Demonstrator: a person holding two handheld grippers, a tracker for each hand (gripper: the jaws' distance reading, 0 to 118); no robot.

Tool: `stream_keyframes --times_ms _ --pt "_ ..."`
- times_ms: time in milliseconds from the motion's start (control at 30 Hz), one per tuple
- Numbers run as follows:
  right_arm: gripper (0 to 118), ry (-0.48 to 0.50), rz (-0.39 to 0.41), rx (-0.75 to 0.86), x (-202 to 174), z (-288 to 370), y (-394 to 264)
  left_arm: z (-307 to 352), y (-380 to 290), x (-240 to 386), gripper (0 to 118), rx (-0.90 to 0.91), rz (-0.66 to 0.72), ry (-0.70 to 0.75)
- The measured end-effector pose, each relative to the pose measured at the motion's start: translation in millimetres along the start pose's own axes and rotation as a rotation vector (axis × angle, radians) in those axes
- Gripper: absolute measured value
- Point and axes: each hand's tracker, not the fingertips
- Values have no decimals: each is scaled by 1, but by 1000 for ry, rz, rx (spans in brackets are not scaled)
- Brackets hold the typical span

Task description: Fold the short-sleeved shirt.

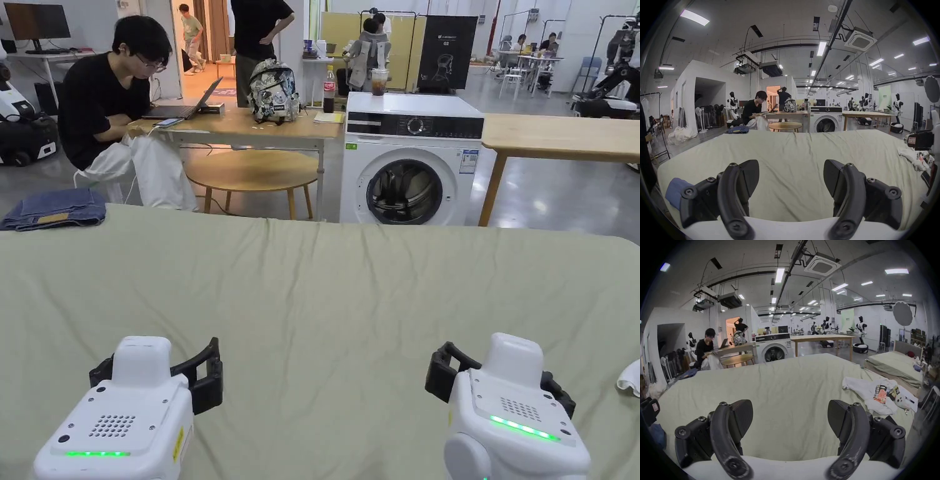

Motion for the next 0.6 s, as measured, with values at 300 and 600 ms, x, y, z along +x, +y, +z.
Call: stream_keyframes --times_ms 300,600 --pt "96 42 0 -32 -2 -5 -3 1 -3 0 83 -11 6 -21" --pt "97 99 -7 -5 1 -1 -5 2 -6 -2 83 -28 13 -24"
